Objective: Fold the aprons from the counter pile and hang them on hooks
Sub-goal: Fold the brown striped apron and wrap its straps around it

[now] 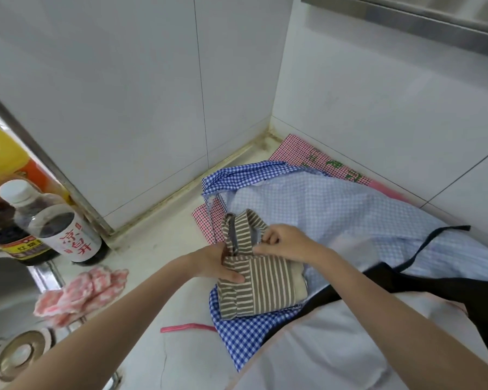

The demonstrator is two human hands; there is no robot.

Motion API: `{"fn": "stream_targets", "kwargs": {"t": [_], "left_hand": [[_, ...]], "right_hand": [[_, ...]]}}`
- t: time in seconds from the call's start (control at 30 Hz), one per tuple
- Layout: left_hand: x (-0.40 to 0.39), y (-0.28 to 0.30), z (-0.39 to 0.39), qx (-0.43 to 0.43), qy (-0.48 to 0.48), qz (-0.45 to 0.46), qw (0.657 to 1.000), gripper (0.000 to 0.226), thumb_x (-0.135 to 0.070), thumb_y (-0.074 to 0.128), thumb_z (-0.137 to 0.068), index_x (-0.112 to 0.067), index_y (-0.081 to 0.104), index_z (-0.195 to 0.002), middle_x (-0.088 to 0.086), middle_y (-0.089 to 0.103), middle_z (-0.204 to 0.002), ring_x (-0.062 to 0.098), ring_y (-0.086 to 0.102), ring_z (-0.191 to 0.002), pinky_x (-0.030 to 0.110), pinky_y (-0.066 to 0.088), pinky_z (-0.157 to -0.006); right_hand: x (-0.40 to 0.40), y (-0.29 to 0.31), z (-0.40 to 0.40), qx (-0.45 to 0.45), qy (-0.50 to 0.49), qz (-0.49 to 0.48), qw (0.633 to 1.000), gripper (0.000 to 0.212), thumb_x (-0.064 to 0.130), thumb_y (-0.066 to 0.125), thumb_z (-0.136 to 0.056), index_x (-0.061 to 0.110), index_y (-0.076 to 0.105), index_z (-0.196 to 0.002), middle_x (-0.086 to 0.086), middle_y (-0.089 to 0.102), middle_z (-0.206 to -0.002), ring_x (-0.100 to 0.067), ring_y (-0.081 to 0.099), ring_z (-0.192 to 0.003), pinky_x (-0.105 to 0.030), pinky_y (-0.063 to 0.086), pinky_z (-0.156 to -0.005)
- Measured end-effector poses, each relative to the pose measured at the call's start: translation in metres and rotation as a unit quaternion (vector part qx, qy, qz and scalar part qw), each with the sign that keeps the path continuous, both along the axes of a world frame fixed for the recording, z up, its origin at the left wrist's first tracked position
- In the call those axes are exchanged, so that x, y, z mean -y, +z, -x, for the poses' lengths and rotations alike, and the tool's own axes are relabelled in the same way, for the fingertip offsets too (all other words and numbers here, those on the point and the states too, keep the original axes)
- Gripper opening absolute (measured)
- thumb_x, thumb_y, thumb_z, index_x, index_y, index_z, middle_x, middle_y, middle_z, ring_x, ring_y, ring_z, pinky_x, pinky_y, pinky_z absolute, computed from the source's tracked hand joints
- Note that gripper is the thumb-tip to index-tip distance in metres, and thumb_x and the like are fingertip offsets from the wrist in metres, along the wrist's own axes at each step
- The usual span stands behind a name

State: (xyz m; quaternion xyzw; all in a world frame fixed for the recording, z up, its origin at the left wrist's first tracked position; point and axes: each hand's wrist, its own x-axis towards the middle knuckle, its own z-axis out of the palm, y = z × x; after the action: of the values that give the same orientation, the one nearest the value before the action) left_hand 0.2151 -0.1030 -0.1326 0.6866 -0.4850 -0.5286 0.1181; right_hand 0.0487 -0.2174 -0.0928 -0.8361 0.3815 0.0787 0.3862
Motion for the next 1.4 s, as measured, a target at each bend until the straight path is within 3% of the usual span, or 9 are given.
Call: {"fn": "stream_targets", "kwargs": {"t": [0.1, 0.2, 0.43, 0.73, 0.83, 1.1, 1.2, 1.3, 1.4], "left_hand": [[-0.003, 0.000, 0.005, 0.016, -0.024, 0.014, 0.999, 0.080, -0.039, 0.081, -0.067, -0.024, 0.041, -0.134, -0.011, 0.051, -0.129, 0.010, 0.048, -0.118, 0.028, 0.036, -0.108], [-0.002, 0.004, 0.009, 0.026, -0.031, 0.012, 0.999, 0.076, -0.037, 0.081, -0.069, -0.022, 0.043, -0.133, -0.009, 0.053, -0.126, 0.012, 0.050, -0.118, 0.027, 0.038, -0.105], [0.009, 0.020, 0.024, 0.068, -0.087, 0.057, 0.992, 0.094, -0.040, 0.082, -0.067, -0.020, 0.030, -0.142, -0.004, 0.044, -0.140, 0.015, 0.042, -0.128, 0.026, 0.032, -0.108], [0.010, 0.053, 0.049, 0.274, -0.166, 0.149, 0.936, 0.075, -0.053, 0.069, -0.076, -0.015, 0.039, -0.133, 0.005, 0.056, -0.128, 0.023, 0.054, -0.114, 0.033, 0.045, -0.089], [0.013, 0.076, 0.038, 0.281, -0.129, 0.191, 0.932, 0.069, -0.056, 0.067, -0.076, -0.017, 0.046, -0.130, 0.002, 0.059, -0.125, 0.021, 0.056, -0.112, 0.032, 0.045, -0.086], [0.012, 0.142, 0.066, 0.341, -0.233, 0.269, 0.870, 0.080, -0.055, 0.067, -0.077, -0.020, 0.036, -0.141, 0.003, 0.055, -0.132, 0.021, 0.052, -0.117, 0.029, 0.040, -0.090], [0.009, 0.159, 0.069, 0.407, -0.231, 0.328, 0.821, 0.072, -0.055, 0.062, -0.080, -0.026, 0.036, -0.140, 0.002, 0.059, -0.123, 0.022, 0.054, -0.111, 0.030, 0.042, -0.084], [0.009, 0.171, 0.067, 0.440, -0.188, 0.357, 0.803, 0.069, -0.056, 0.058, -0.082, -0.027, 0.035, -0.141, 0.002, 0.060, -0.122, 0.023, 0.055, -0.111, 0.032, 0.043, -0.081], [0.012, 0.178, 0.061, 0.419, -0.136, 0.353, 0.825, 0.064, -0.055, 0.061, -0.081, -0.022, 0.043, -0.132, 0.003, 0.061, -0.117, 0.024, 0.056, -0.109, 0.033, 0.044, -0.080]], "right_hand": [[0.000, 0.011, -0.023, 0.075, -0.094, 0.038, 0.992, 0.033, 0.037, 0.062, -0.088, 0.004, 0.062, -0.087, -0.004, 0.062, -0.082, -0.020, 0.058, -0.083, -0.022, 0.043, -0.067], [-0.011, 0.012, -0.045, 0.039, -0.112, -0.104, 0.987, 0.027, 0.030, 0.068, -0.085, 0.011, 0.057, -0.069, -0.001, 0.056, -0.066, -0.012, 0.053, -0.061, -0.019, 0.040, -0.053], [-0.004, 0.060, -0.044, 0.282, -0.350, -0.341, 0.825, 0.009, -0.006, 0.058, -0.086, -0.003, 0.060, -0.077, -0.016, 0.064, -0.075, -0.018, 0.063, -0.060, -0.024, 0.054, -0.057], [-0.025, 0.087, 0.054, 0.332, -0.428, -0.369, 0.755, 0.037, -0.017, 0.044, -0.088, 0.006, 0.047, -0.118, -0.031, 0.059, -0.112, -0.007, 0.047, -0.037, -0.015, 0.034, -0.035], [-0.043, 0.074, 0.088, 0.339, -0.451, -0.394, 0.725, 0.028, -0.015, 0.040, -0.091, 0.003, 0.057, -0.102, -0.011, 0.057, -0.082, -0.002, 0.039, -0.035, -0.011, 0.030, -0.032], [-0.046, 0.064, 0.103, 0.258, -0.548, -0.043, 0.795, 0.037, -0.014, 0.039, -0.087, 0.006, 0.062, -0.065, -0.010, 0.056, -0.062, -0.010, 0.051, -0.041, -0.019, 0.042, -0.041], [-0.045, 0.067, 0.108, 0.210, -0.530, -0.058, 0.819, 0.046, -0.014, 0.036, -0.087, 0.007, 0.061, -0.055, -0.009, 0.058, -0.066, -0.020, 0.053, -0.061, -0.026, 0.048, -0.055], [-0.050, 0.086, 0.117, 0.138, -0.486, -0.051, 0.862, 0.033, -0.010, 0.035, -0.091, 0.001, 0.060, -0.072, -0.009, 0.053, -0.062, -0.016, 0.049, -0.049, -0.019, 0.041, -0.037], [-0.055, 0.105, 0.120, 0.101, -0.415, -0.119, 0.897, 0.021, -0.007, 0.042, -0.090, 0.000, 0.062, -0.092, -0.011, 0.052, -0.066, -0.012, 0.043, -0.046, -0.015, 0.033, -0.033]]}}
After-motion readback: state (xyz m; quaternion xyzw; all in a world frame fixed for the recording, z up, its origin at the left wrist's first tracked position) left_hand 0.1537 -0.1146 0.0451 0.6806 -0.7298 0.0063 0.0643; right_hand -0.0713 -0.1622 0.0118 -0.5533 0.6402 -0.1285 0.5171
